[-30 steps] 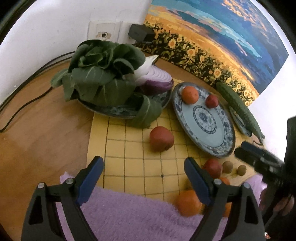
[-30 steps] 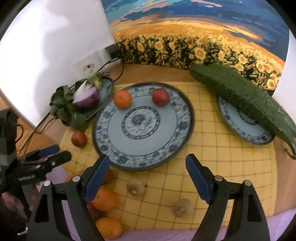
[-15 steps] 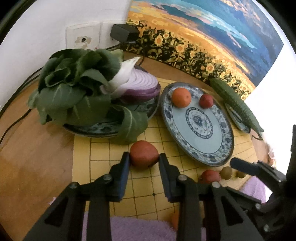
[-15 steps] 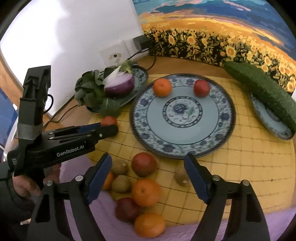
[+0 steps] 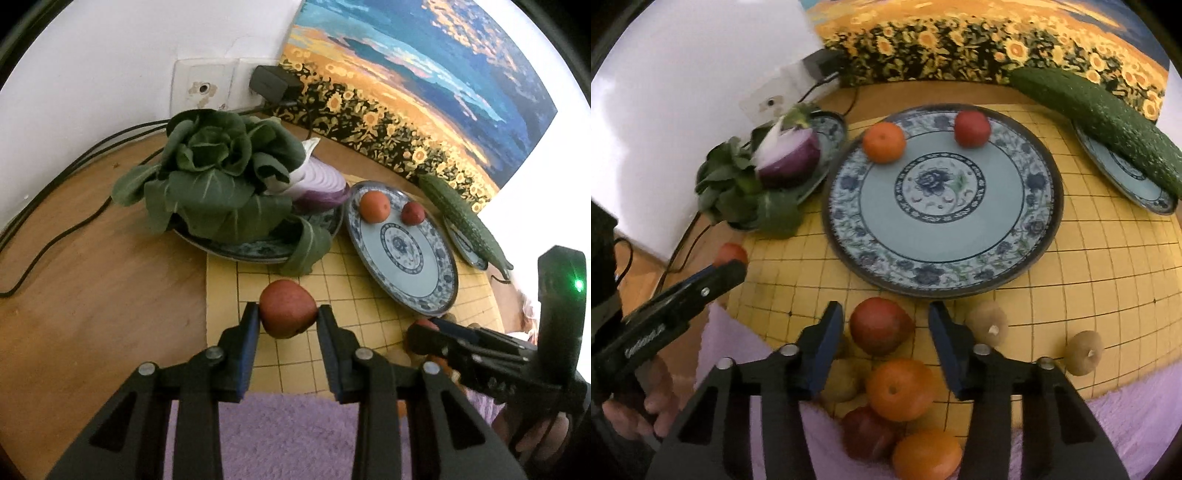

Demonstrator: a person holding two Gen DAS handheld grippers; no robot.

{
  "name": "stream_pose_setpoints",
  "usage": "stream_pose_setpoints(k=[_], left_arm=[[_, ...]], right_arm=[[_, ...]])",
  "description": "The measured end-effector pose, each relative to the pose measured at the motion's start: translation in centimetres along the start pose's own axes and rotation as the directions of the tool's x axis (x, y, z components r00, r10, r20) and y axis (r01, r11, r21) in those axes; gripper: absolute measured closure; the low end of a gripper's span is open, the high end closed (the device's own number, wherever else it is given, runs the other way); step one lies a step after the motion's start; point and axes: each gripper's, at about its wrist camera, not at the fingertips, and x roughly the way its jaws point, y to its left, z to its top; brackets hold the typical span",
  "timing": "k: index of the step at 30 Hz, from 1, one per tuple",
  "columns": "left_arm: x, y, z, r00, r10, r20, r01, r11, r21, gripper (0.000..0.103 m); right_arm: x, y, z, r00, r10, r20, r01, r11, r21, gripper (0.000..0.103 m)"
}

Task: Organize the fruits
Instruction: 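Grasp a red apple with the left gripper while the right gripper grasps another red apple, then carry both red apples in the grippers over the large blue-and-white plate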

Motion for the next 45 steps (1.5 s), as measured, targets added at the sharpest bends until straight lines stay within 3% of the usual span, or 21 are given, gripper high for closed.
stream_pose_setpoints(k=[13,22,28,45], left_arm=[[-0.4,-1.9,-0.4,1.000,0.009,0.000,-0.009,1.000,0.026,0.070],[-1.0,-2.4,-0.1,0.999,-0.049,0.004,0.049,0.999,-0.007,0.070],[-1.7,-3.5,0.6,0.999,-0.038,0.032,0.037,0.999,0.019,0.070],[-1.9,-5.5,1.3,0.997,-0.056,0.059,0.053,0.997,0.058,0.070]], right_arm=[[-1.1,-0.7,-0.5,0.999,0.048,0.016,-0.048,0.999,0.025,0.068],[-4.0,0.0,-1.0,0.987,0.128,0.098,-0.127,0.992,-0.019,0.068],[-5.5,0.1,-0.9,0.979,0.154,0.137,-0.151,0.988,-0.033,0.068],[-6.8,-0.7,-0.5,0.970,0.173,0.168,-0.168,0.985,-0.042,0.068]])
